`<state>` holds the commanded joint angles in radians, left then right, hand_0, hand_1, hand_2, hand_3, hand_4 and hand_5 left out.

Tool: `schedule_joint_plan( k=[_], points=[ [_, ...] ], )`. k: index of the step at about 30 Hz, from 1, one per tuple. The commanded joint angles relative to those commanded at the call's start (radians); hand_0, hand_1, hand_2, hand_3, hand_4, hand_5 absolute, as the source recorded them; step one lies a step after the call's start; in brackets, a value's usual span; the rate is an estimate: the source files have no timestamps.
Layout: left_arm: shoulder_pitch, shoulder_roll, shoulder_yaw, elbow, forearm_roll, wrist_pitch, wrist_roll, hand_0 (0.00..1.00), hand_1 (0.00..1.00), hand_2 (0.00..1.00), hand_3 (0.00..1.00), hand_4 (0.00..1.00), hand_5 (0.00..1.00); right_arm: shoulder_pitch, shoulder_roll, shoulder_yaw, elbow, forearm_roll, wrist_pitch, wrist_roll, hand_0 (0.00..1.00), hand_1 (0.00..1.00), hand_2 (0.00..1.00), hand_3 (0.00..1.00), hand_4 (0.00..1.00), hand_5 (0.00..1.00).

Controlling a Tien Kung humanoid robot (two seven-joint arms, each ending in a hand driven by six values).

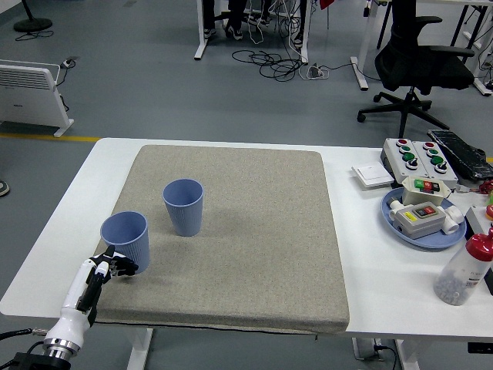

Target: Push cup pick cup insert cup

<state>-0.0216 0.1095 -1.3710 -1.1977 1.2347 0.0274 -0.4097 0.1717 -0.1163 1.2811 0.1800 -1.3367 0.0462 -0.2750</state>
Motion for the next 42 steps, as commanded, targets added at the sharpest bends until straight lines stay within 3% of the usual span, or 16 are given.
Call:
schedule_joint_plan(
  k=[11,20,42],
  points=[
    [-0.078,0.003,-0.008,0.078,0.012,-0.021,0.008,0.504,0.525,0.484,0.452,0.544,0.998,0.011,0.003,0.002,0.000,0.007,-0.001,0.001,0.721,0.655,0.654,0.581,0.091,0.536],
    [-0.114,0.000,-0.005,0.124,0.012,-0.026,0.008,0.515,0.537,0.488,0.454,0.544,0.998,0.019,0.005,0.005,0.000,0.001,0.000,0.000,0.721,0.655,0.654,0.581,0.091,0.536],
    [-0.229,-0.039,0.002,0.247,0.004,-0.028,-0.014,0.522,0.539,0.490,0.453,0.540,0.998,0.023,0.007,-0.009,0.000,0.011,0.000,0.001,0.721,0.655,0.655,0.580,0.091,0.536]
  ],
)
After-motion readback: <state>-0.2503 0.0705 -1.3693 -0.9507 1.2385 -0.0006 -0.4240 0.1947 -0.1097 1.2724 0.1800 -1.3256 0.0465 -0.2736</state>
